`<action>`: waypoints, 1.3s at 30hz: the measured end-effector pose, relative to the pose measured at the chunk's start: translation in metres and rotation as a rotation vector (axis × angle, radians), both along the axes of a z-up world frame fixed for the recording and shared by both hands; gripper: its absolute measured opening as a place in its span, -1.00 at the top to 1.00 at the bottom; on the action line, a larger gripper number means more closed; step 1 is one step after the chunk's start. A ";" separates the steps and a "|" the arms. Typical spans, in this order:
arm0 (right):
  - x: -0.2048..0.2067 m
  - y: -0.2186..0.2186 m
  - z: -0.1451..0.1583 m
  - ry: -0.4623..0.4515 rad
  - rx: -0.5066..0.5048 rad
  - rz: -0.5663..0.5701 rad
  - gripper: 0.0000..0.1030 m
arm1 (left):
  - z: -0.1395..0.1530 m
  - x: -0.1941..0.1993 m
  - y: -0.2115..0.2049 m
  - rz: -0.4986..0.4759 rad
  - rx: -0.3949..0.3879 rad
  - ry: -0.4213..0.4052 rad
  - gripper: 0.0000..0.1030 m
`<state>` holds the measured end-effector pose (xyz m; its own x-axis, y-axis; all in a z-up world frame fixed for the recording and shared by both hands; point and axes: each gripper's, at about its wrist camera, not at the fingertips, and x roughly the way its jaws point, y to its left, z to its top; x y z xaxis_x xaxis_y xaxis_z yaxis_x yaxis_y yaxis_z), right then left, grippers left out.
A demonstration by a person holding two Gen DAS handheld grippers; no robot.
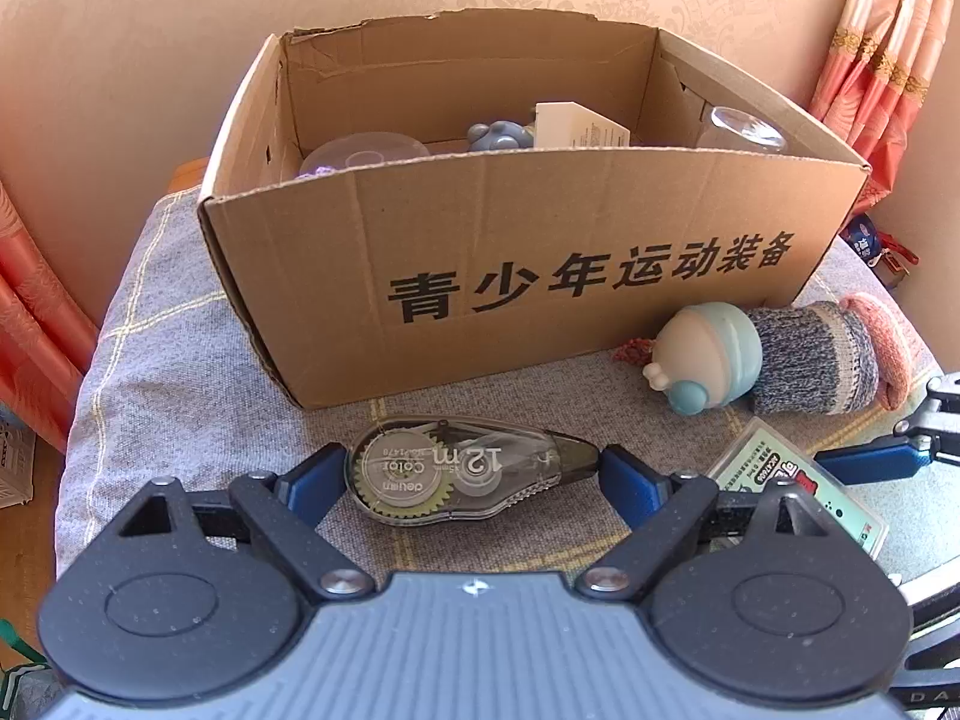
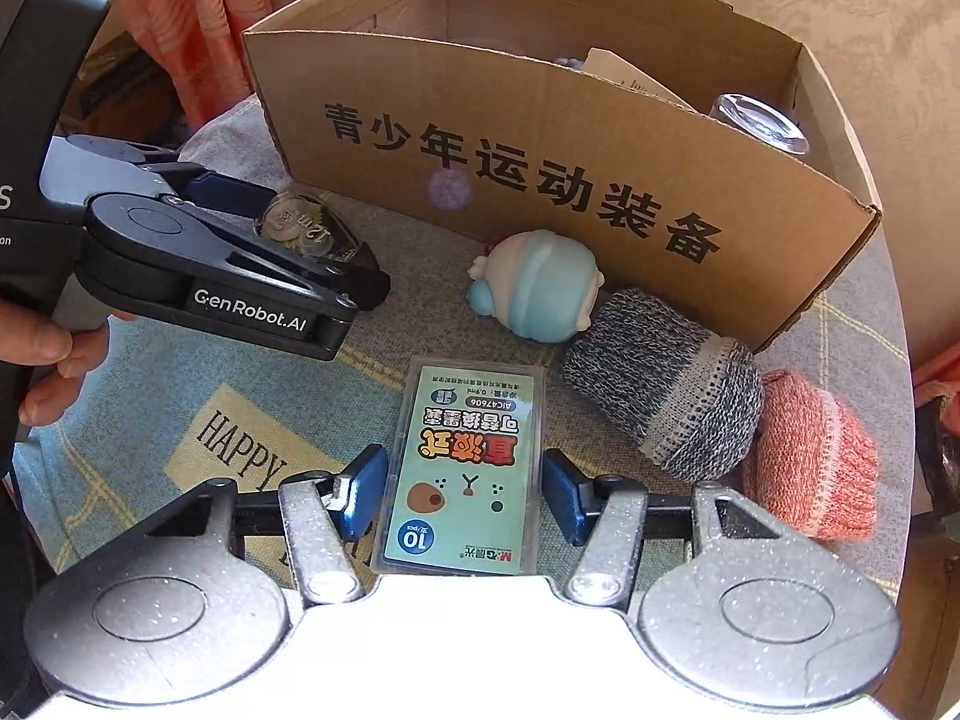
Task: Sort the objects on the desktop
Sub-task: 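Close left tool on the correction tape while right tool closes on the green card box, then lift the tape with left tool while right tool carries the green card box over the cardboard box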
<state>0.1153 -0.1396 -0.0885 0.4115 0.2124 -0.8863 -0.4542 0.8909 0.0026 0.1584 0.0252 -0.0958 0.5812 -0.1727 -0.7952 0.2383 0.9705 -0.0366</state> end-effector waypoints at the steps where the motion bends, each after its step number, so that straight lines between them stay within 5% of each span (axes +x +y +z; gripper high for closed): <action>1: -0.001 -0.002 0.002 -0.003 0.004 0.003 -0.19 | 0.002 -0.001 0.000 -0.005 0.003 -0.003 -0.74; 11: -0.006 -0.014 0.030 -0.053 0.014 0.046 -0.16 | 0.016 -0.001 -0.007 -0.050 0.006 -0.009 -0.74; 13: -0.004 -0.013 0.033 -0.056 0.005 0.059 0.27 | 0.028 -0.016 -0.001 -0.066 0.010 -0.014 -0.74; 14: 0.000 -0.009 0.033 -0.055 0.000 0.069 0.28 | 0.031 -0.019 -0.001 -0.075 0.019 -0.020 -0.74; 17: -0.002 -0.013 0.038 -0.038 -0.021 0.101 0.21 | 0.036 -0.019 -0.004 -0.084 0.043 -0.038 -0.74; 22: -0.005 -0.017 0.032 -0.002 -0.008 0.106 -0.26 | 0.041 -0.023 -0.004 -0.098 0.026 -0.032 -0.74; 32: 0.003 0.008 -0.008 0.074 -0.076 0.147 -0.29 | 0.047 -0.025 -0.004 -0.128 0.011 -0.016 -0.74; 39: -0.001 0.011 -0.001 0.037 -0.088 0.184 -0.16 | 0.055 -0.024 -0.001 -0.157 0.023 -0.013 -0.74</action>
